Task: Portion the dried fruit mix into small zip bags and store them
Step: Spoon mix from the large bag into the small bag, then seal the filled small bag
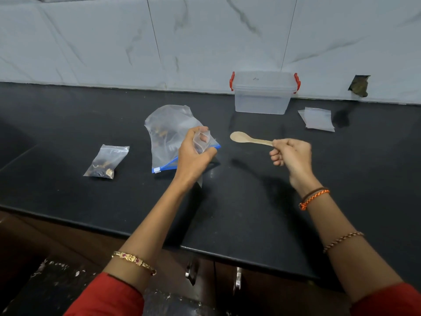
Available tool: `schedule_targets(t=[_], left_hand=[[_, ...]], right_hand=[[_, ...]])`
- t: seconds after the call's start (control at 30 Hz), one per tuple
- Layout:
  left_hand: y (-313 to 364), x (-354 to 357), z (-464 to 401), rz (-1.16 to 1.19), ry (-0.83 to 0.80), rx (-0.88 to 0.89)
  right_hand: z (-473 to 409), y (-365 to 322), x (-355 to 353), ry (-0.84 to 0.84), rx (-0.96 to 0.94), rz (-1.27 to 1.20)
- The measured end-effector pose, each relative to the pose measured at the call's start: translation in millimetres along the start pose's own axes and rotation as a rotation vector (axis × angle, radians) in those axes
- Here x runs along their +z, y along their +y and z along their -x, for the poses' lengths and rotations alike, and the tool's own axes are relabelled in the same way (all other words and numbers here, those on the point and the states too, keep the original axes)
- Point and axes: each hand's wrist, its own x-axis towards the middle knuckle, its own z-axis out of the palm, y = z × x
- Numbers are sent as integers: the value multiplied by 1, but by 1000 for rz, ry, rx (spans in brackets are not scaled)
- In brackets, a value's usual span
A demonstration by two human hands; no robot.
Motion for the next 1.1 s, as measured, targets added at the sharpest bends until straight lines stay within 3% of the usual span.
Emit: schedule_targets(t=[0.13, 0.37, 0.6, 0.7, 0.77, 0.83, 0.9, 1.0, 1.1], left_hand=[[-4, 5, -4, 14, -27, 2], [-7, 23, -17, 30, -93, 13], [-9, 39, -22, 84, -109, -22], [-9, 44, -20, 109, -106, -30], [-9, 48, -17, 136, -119, -39], [-10, 52, -13, 156, -153, -56], [-10, 56, -12, 147, -189, -57], [-7, 61, -9, 105, -226, -65], [0, 59, -8, 107, -216, -98]], right_hand=[[-6, 16, 6, 33, 135, -105], [-10, 24, 2, 7, 173, -97], [-13, 28, -4, -22, 18, 383], [-15, 30, -6, 62, -47, 578], [-11, 27, -10, 120, -135, 531], [0, 23, -10, 52, -246, 294], [14, 18, -1, -143, -306, 133], [27, 21, 16, -451, -352, 150], [28, 21, 18, -545, -325, 54]])
